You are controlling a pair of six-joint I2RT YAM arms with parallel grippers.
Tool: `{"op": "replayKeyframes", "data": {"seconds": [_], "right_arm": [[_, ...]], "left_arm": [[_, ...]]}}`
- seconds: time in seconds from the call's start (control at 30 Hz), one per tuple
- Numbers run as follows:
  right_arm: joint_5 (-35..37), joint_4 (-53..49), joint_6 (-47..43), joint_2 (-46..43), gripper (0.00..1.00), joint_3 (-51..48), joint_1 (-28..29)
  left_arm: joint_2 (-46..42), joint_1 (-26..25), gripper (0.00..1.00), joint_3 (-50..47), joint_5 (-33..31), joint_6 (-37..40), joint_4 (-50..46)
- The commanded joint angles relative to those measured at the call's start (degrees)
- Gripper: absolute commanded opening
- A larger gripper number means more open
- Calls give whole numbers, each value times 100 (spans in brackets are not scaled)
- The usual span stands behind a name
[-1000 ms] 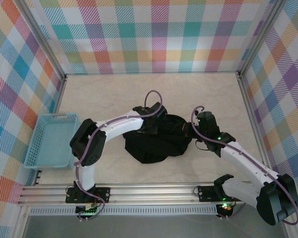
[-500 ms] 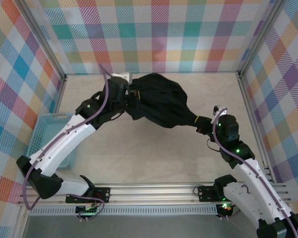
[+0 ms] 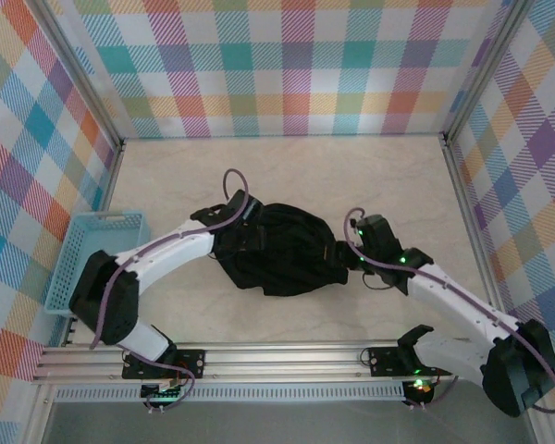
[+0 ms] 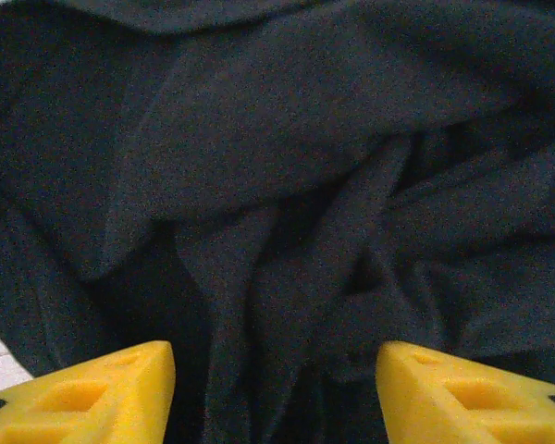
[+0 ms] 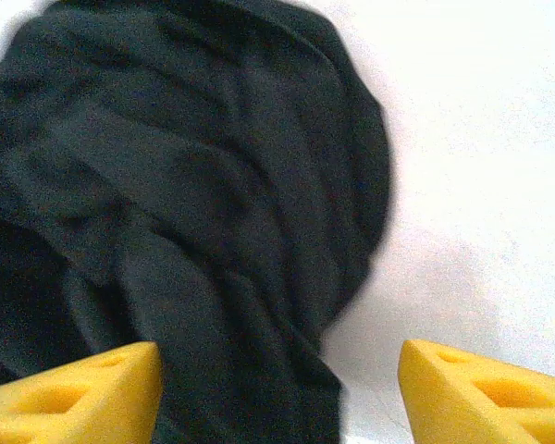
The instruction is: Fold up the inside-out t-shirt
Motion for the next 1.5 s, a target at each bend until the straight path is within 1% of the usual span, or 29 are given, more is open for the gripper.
{"op": "replayKeyframes", "data": {"seconds": [0.0, 0.1, 0.17, 0.23, 0.3, 0.37, 0.4, 0.47, 0.53, 0.57, 0.63, 0.7, 0.77, 0.8, 0.83, 0.87, 1.0, 1.13, 1.23, 1.3, 1.37, 1.4, 1.43, 1.47], "right_arm": [[214, -154, -783, 529, 72, 766, 358], [458, -277, -1003, 1108, 76, 1307, 577], [350, -239, -1131, 1414, 77, 1521, 648], [166, -138, -1241, 1768, 78, 1685, 765], [-33, -45, -1295, 2243, 80, 1888, 913], [-309, 2, -1160, 2728, 81, 2083, 917], [-342, -54, -1077, 3014, 81, 2230, 917], [-420, -142, -1056, 3506, 80, 2507, 916], [-318, -170, -973, 3839, 76, 2701, 917], [-205, -189, -936, 3947, 72, 2784, 912], [119, -358, -935, 4036, 58, 2959, 910], [447, -444, -954, 3862, 33, 2987, 851], [522, -459, -854, 3516, 9, 2880, 662], [453, -431, -756, 3266, 3, 2762, 509], [332, -393, -677, 3017, 0, 2629, 326], [105, -326, -598, 2710, 0, 2462, 109], [-1321, -123, -354, 1554, 0, 1891, -918], [-2039, -214, -197, 678, 0, 1617, -1414], [-2572, 105, 182, 279, 0, 1227, -1529], [-2761, 424, 535, 220, 0, 898, -1527], [-3115, 1156, 984, 323, 0, 399, -1497], [-3203, 1450, 1173, 417, 0, 173, -1449], [-3171, 1651, 1277, 484, 0, 13, -1390], [-3081, 1810, 1350, 542, 0, -114, -1314]], "left_arm": [[-549, -67, 65, -273, 92, -415, 244], [-773, -152, 68, -695, 194, -833, 500], [-824, -223, 68, -915, 158, -1041, 568], [-763, -254, 65, -1068, 137, -1118, 638], [-666, -260, 58, -1178, 15, -1181, 637], [-619, -260, 53, -1259, 32, -1197, 723], [-601, -260, 48, -1281, 39, -1202, 754], [-605, -256, 39, -1327, 23, -1191, 810], [-640, -256, 31, -1364, 51, -1147, 881], [-665, -260, 26, -1368, 70, -1105, 889], [-740, -260, 15, -1363, 30, -1037, 847], [-928, -251, 7, -1360, -109, -918, 757], [-1191, -230, 3, -1356, -266, -771, 664], [-1376, -194, 2, -1371, -333, -707, 624], [-1550, -138, 1, -1379, -364, -642, 591], [-1749, -59, 0, -1392, -374, -553, 565], [-2449, 412, 0, -1368, -296, -243, 497], [-2775, 947, 0, -1294, -157, -33, 494], [-2672, 1344, 1, -1281, 10, -33, 562], [-2080, 1445, 11, -997, -18, 13, 210], [-1230, 1433, 19, -546, 9, 144, -363], [-801, 1380, 25, -326, -80, 146, -650], [-554, 1263, 33, -200, -294, 103, -853], [-409, 1062, 43, -120, -570, 72, -989]]}}
